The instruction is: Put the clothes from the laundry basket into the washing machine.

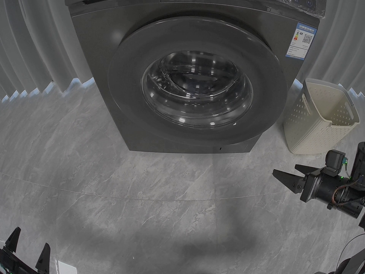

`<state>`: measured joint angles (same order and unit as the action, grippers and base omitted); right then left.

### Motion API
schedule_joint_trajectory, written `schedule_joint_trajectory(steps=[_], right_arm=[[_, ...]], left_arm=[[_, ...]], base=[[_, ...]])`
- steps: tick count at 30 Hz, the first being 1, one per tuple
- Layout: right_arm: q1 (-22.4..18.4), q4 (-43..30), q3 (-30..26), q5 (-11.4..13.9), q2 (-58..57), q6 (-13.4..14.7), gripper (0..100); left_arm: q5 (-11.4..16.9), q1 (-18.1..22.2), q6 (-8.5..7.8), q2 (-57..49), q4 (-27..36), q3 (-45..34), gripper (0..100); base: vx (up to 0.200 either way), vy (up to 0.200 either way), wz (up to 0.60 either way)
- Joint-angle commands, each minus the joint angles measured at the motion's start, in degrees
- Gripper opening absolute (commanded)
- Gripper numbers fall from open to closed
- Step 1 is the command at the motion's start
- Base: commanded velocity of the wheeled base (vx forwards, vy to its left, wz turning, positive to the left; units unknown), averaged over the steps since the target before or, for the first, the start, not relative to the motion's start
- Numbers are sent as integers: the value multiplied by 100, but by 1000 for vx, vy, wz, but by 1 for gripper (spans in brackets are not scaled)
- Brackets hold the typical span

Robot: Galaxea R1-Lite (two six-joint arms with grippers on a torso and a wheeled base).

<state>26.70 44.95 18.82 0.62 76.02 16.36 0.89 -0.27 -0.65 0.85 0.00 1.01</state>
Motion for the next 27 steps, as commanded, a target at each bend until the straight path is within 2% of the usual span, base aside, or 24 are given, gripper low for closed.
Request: schedule_joint_trajectory(steps=[1,3,7,23,27], right_arm=[[292,111,87,8,-52,69,100],[389,629,227,-1,9,210,100],[415,981,377,-27,141,280,100],[415,1025,869,-36,352,315,100],[362,1095,1088,-45,449,306,100]], left_arm=[[-1,0,-6,-68,0,-101,100],[-1,0,3,-68,0,-101,100],[8,0,-23,-68,0,-101,100],[8,0,12,-68,0,-101,100],[8,0,12,-68,0,-101,100]], base=[[0,0,0],[0,0,0],[150,0,0],[200,0,0],[0,0,0]])
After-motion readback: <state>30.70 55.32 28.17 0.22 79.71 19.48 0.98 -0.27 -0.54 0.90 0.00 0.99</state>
